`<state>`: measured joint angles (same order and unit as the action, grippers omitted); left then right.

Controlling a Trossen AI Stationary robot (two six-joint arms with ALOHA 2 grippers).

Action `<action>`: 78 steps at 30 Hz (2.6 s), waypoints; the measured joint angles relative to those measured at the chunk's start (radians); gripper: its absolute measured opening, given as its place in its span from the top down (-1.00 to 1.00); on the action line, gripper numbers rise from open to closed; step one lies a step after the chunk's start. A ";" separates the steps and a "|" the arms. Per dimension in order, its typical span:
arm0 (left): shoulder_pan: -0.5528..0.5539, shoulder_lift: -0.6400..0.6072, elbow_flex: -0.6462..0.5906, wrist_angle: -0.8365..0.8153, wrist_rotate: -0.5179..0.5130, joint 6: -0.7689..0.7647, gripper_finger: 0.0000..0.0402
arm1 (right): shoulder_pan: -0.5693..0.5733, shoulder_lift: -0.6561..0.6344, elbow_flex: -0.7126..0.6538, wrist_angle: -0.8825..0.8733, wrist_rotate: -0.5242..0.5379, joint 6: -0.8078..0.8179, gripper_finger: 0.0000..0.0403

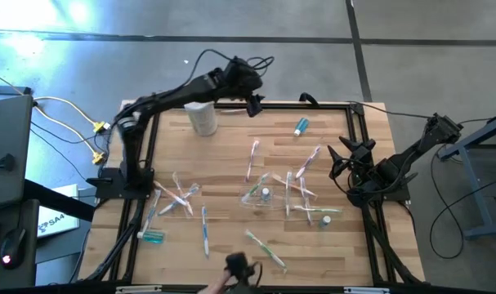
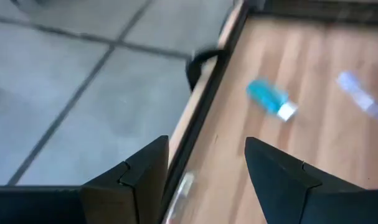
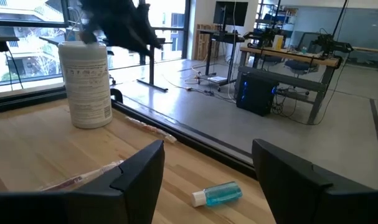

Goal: Pick & Place toothbrushing station
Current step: Put the orange toothbrush into the right section of the transparent organizer

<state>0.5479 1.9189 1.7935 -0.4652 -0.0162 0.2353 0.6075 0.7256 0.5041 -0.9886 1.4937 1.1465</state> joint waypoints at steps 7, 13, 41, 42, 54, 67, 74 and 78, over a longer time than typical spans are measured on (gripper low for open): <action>0.040 0.192 0.104 0.002 0.003 0.095 -0.03 | 0.000 0.000 0.000 -0.001 -0.001 0.000 -0.17; 0.057 0.265 0.146 -0.040 0.009 0.113 -0.03 | 0.000 0.001 0.000 -0.001 -0.009 0.000 -0.17; 0.134 0.339 0.071 -0.186 0.185 0.178 -0.03 | 0.000 0.001 0.000 0.000 -0.008 0.000 -0.17; 0.134 0.349 0.071 -0.195 0.185 0.178 -0.03 | 0.000 0.001 0.000 0.000 -0.008 0.000 -0.17; 0.147 0.413 0.074 -0.191 0.209 0.161 -0.03 | -0.001 0.001 0.000 0.000 -0.008 0.000 -0.17; 0.145 0.417 0.074 -0.311 0.226 0.187 0.53 | -0.001 0.001 0.000 0.000 -0.008 0.000 -0.17; 0.147 0.417 0.072 -0.312 0.220 0.183 0.97 | -0.001 0.001 0.000 0.000 -0.009 0.000 -0.17; 0.145 0.417 0.072 -0.309 0.220 0.184 0.97 | -0.001 0.001 0.000 0.000 -0.009 0.000 -0.17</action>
<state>0.6930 2.3356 1.8652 -0.7740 0.2041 0.4189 0.6067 0.7261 0.5037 -0.9886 1.4842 1.1469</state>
